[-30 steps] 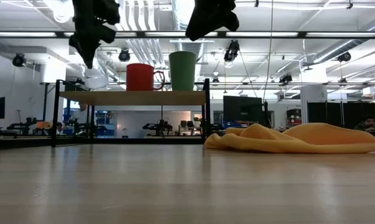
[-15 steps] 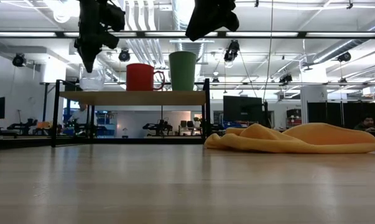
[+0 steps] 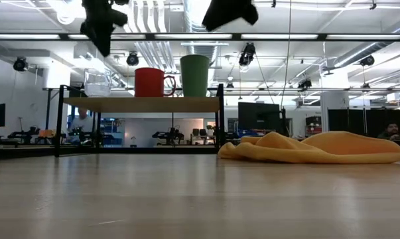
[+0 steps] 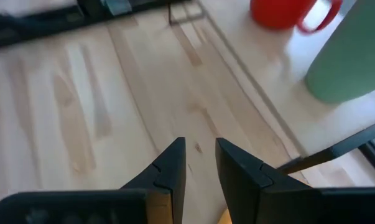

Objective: Stack small to large cups/mugs on shelf
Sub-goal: Return to Home Position

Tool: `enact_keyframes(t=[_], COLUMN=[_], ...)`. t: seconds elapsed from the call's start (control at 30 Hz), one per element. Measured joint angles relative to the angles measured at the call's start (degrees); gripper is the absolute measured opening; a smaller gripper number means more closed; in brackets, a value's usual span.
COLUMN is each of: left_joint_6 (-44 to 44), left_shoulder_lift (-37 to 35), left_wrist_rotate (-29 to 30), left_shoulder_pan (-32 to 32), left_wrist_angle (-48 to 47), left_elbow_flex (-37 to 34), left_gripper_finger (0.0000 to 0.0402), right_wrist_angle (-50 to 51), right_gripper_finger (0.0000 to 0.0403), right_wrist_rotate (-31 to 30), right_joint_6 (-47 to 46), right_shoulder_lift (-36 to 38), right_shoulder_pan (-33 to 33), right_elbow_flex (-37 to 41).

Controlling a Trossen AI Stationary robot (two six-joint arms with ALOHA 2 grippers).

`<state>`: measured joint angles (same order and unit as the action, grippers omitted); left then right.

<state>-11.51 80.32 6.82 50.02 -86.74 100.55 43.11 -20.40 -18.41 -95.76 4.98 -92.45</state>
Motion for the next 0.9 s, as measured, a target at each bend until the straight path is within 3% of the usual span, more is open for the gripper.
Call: enact_keyframes(t=[0.2,0.3,0.4,0.53,0.73,0.9], left_joint_6=[9.69,10.92,10.96,15.19,17.13,17.19], left_shoulder_lift=[-3.57,-7.45,-12.46,-18.75,-27.63,-36.38], left_wrist_rotate=[-3.66,-4.66,-7.54,-10.65,-14.92,-16.35], left_shoulder_pan=[-0.63,-1.92,-3.61,-4.84,-4.87,-4.87], left_wrist_angle=[0.17,0.32,0.85,-0.35,-0.38,2.12], left_elbow_flex=[6.99,7.48,7.23,6.69,4.6,2.16], left_gripper_finger=[0.0111,0.0111,0.0111,0.0112,0.0112,0.0112], right_wrist_angle=[-0.11,1.88,4.5,9.14,4.1,-4.66], right_gripper_finger=[0.0082,0.0082,0.0082,0.0082,0.0082,0.0082], right_wrist_rotate=[0.03,1.11,1.58,5.02,5.34,1.44], right_joint_6=[-3.68,-6.23,-1.89,-9.41,-3.93,0.02], right_shoulder_lift=[4.82,7.51,10.05,13.54,20.06,26.5], right_shoulder_pan=[0.21,0.64,0.81,1.35,6.19,9.36], right_elbow_flex=[-2.09,-2.4,-2.38,-2.05,-0.24,6.49])
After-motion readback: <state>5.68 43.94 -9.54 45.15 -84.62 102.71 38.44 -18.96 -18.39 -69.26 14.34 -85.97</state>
